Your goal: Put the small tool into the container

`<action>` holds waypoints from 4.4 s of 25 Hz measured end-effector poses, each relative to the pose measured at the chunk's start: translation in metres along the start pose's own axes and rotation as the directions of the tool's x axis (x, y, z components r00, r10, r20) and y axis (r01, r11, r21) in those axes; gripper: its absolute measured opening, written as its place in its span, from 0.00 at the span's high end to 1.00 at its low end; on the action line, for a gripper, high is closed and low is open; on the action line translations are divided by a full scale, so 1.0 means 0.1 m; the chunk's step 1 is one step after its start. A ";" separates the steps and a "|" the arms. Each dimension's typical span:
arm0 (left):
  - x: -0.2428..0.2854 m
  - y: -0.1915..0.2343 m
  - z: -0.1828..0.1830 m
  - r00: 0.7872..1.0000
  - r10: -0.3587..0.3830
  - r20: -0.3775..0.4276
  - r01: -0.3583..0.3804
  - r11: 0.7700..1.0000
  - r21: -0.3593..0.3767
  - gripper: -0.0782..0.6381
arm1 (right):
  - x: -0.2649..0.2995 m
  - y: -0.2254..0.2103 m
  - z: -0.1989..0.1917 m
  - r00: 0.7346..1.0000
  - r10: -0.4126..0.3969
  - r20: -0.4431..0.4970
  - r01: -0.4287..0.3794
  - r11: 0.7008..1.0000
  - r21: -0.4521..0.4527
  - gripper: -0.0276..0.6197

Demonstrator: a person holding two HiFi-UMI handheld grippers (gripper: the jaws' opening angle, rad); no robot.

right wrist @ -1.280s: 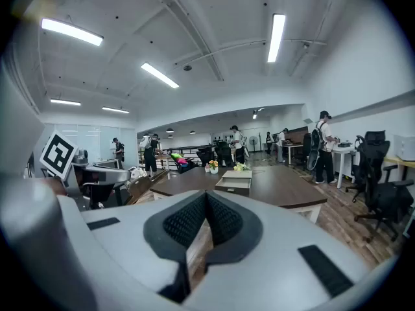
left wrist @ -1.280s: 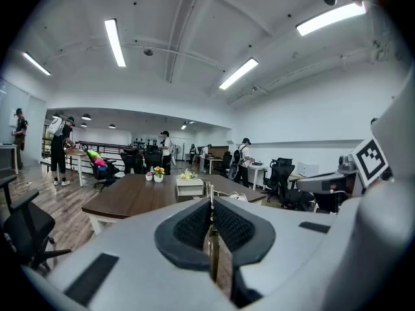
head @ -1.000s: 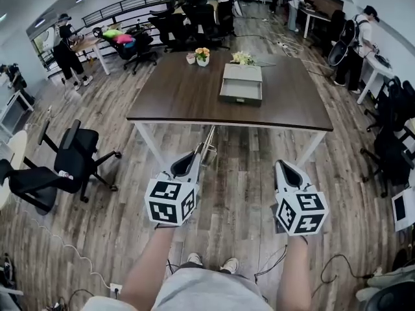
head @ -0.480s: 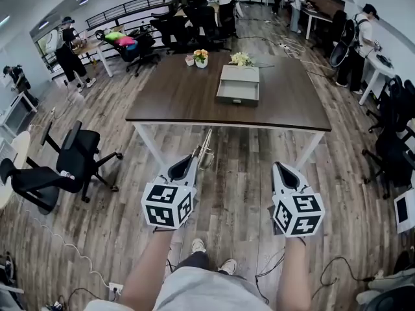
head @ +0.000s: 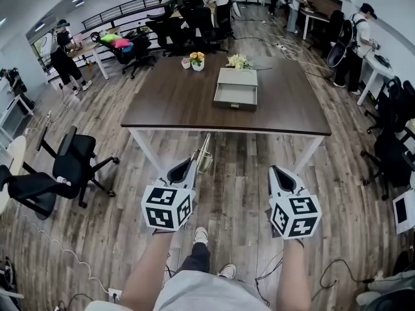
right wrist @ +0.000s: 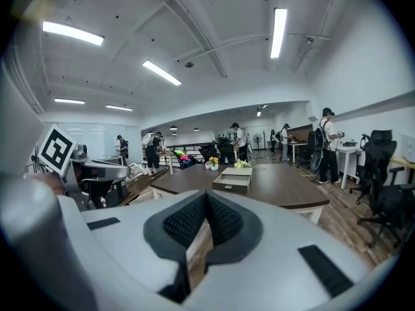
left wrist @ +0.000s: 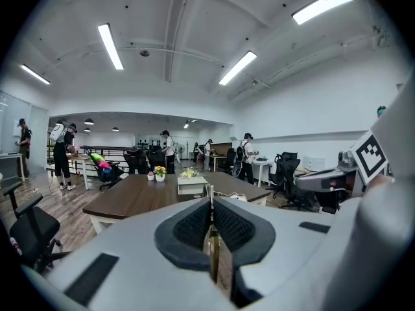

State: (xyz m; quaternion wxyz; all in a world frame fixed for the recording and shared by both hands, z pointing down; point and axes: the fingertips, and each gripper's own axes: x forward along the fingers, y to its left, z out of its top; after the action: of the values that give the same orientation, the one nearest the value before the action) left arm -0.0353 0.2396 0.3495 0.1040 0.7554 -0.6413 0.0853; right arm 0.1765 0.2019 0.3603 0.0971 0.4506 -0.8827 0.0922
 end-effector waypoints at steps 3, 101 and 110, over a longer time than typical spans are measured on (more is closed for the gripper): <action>0.13 0.11 0.03 1.000 -0.010 0.002 0.010 1.000 -0.007 0.87 | 0.16 0.00 0.03 1.000 -0.004 -0.009 0.004 1.000 -0.005 0.95; 4.83 1.35 0.87 0.992 -0.055 -0.117 0.050 0.998 -0.042 0.87 | 4.44 -2.30 0.92 0.994 0.044 -0.102 -0.041 0.999 0.030 0.95; 4.99 1.39 0.91 0.993 -0.039 -0.115 0.034 0.998 -0.044 0.87 | 4.64 -2.42 0.97 0.993 0.064 -0.103 -0.062 0.998 0.022 0.95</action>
State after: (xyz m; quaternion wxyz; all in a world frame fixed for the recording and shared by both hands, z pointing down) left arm -0.0916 -0.2813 0.3995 0.1584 0.7583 -0.6221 0.1138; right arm 0.0980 -0.3230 0.4030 0.1357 0.4181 -0.8892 0.1268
